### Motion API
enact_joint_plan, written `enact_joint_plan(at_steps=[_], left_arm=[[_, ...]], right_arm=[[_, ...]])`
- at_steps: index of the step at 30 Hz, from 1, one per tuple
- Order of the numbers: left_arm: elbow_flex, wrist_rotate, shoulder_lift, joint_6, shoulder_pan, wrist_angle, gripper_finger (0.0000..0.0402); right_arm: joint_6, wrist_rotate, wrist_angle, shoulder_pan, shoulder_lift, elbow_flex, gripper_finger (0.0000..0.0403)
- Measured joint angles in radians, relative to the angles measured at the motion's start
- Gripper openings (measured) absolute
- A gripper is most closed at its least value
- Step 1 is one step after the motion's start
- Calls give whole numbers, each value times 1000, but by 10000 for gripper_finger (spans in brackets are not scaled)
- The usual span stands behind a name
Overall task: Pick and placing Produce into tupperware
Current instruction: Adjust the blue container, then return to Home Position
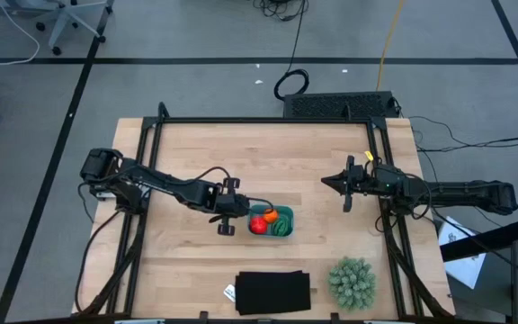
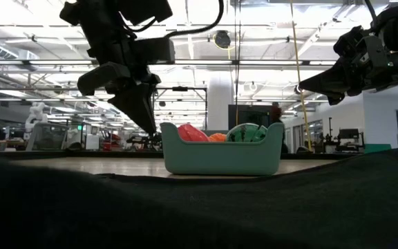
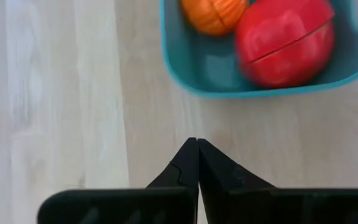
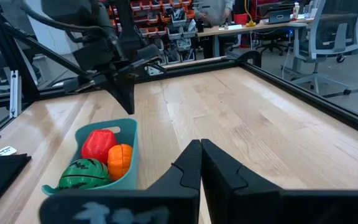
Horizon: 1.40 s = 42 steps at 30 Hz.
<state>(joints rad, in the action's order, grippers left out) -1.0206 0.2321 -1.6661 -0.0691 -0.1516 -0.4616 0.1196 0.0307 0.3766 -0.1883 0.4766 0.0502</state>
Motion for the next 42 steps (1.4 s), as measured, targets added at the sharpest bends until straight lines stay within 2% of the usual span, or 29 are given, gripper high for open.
enact_joint_plan(at_steps=[7,33,38,42], left_arm=[[0,-72,-15,22,2,65,1],[0,-102,-32,30,-41,115,0],[0,-64,-24,12,-41,58,0],[0,29,39,-24,-51,-4,0]], right_arm=[[0,0,0,0,0,0,0],[3,0,1,0,0,0,0],[3,0,3,0,0,0,0],[3,0,9,0,-1,0,0]])
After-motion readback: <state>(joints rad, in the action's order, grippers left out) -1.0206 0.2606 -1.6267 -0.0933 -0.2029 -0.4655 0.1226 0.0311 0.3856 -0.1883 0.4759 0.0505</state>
